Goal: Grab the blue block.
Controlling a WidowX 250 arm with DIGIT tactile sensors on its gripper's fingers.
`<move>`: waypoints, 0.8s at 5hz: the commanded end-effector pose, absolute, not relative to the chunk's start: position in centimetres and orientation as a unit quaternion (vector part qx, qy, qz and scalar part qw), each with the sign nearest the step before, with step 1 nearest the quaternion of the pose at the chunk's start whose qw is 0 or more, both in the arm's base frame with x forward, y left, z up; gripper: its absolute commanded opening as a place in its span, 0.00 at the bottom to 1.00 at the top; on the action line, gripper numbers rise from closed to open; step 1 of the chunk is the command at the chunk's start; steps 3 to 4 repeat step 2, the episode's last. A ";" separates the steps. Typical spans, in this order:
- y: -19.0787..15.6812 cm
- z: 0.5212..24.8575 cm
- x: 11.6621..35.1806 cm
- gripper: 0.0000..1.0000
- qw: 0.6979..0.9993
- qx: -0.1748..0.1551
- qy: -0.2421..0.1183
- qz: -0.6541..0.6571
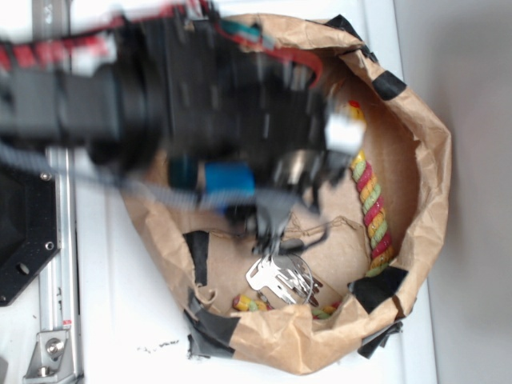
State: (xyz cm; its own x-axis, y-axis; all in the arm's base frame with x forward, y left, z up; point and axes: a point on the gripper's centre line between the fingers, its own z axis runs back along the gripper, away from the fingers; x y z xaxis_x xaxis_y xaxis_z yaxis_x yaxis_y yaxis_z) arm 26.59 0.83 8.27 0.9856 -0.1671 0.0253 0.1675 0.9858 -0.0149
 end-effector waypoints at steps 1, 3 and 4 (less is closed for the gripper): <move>-0.9 15.1 27.9 0.00 0.993 0.007 -0.049 -0.111; -1.2 14.9 28.4 0.00 0.993 0.008 -0.037 -0.109; -1.2 14.9 28.4 0.00 0.993 0.008 -0.037 -0.109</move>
